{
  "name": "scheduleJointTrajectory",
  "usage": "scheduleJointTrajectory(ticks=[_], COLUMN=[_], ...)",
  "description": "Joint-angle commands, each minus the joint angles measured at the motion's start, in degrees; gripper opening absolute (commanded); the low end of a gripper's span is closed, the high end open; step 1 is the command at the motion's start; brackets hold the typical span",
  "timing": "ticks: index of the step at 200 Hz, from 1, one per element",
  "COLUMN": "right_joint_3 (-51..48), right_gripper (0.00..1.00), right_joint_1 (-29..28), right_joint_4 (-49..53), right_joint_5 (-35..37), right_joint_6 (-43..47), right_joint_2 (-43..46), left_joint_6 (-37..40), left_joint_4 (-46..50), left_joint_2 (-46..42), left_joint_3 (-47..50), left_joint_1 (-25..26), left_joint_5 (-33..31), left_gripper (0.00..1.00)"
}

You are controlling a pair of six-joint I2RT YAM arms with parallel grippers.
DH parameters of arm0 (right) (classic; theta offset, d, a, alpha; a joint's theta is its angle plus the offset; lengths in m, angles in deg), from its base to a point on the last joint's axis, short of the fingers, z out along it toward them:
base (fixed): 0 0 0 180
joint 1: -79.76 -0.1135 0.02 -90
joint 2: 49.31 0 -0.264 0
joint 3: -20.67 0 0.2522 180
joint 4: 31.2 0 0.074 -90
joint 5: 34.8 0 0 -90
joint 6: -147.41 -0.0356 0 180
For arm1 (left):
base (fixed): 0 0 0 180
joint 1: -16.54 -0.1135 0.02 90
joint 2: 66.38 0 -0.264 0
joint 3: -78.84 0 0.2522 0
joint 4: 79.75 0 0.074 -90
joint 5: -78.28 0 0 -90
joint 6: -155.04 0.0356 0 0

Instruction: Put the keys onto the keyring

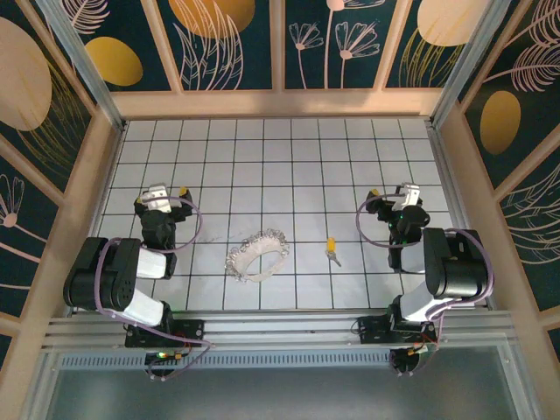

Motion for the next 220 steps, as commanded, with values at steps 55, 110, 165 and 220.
scheduleJointTrajectory(ticks=[55, 110, 165, 220], right_joint_3=[1.1, 1.1, 1.1, 4.9], right_gripper=[0.99, 0.99, 0.99, 0.99], right_joint_1=[-0.1, -0.1, 0.1, 0.2], right_joint_4=[-1.9, -1.8, -1.8, 13.6], right_joint_5=[0.1, 0.1, -0.2, 3.5], right_joint_6=[0.8, 0.7, 0.7, -1.8], right_joint_2=[0.1, 0.1, 0.1, 9.8], left_joint_6=[-0.1, -0.5, -0.4, -1.3], left_joint_4=[-2.1, -0.4, -1.6, 13.6], left_joint_2=[-0.1, 0.2, -0.2, -8.7], left_joint_3=[-0.5, -1.6, -0.8, -5.2], left_joint_1=[-0.5, -1.3, -1.3, -1.3], left_joint_5=[0.5, 2.4, 2.1, -1.4], left_gripper=[0.99, 0.99, 0.99, 0.99])
